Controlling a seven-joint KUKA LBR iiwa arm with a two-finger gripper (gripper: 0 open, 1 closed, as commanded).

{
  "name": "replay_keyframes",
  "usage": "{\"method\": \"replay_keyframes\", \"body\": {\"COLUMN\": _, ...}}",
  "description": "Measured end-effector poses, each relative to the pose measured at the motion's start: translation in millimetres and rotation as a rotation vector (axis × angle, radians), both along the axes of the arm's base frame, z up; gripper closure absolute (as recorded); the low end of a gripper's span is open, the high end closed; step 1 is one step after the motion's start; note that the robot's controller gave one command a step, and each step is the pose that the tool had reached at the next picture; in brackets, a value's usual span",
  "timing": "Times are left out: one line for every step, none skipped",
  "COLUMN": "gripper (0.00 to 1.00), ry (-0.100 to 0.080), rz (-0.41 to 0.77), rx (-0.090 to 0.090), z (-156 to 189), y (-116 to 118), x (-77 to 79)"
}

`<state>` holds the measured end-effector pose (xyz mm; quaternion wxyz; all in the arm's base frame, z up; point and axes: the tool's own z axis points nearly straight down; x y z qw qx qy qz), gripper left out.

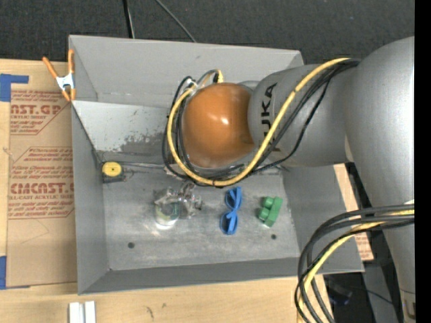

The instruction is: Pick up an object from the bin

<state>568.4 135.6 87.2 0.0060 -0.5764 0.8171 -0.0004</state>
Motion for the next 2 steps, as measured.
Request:
{"method": "replay_keyframes", "body": {"gripper": 1.0, "ry": -0.011, "rz": 0.095, "rx": 0.021, "z": -4, "y": -14, "x": 8.8}}
{"method": "replay_keyframes", "body": {"gripper": 1.0, "ry": 0.0, "rz": 0.166, "rx": -0.004, "z": 162, "y": -10, "x": 10.0}}
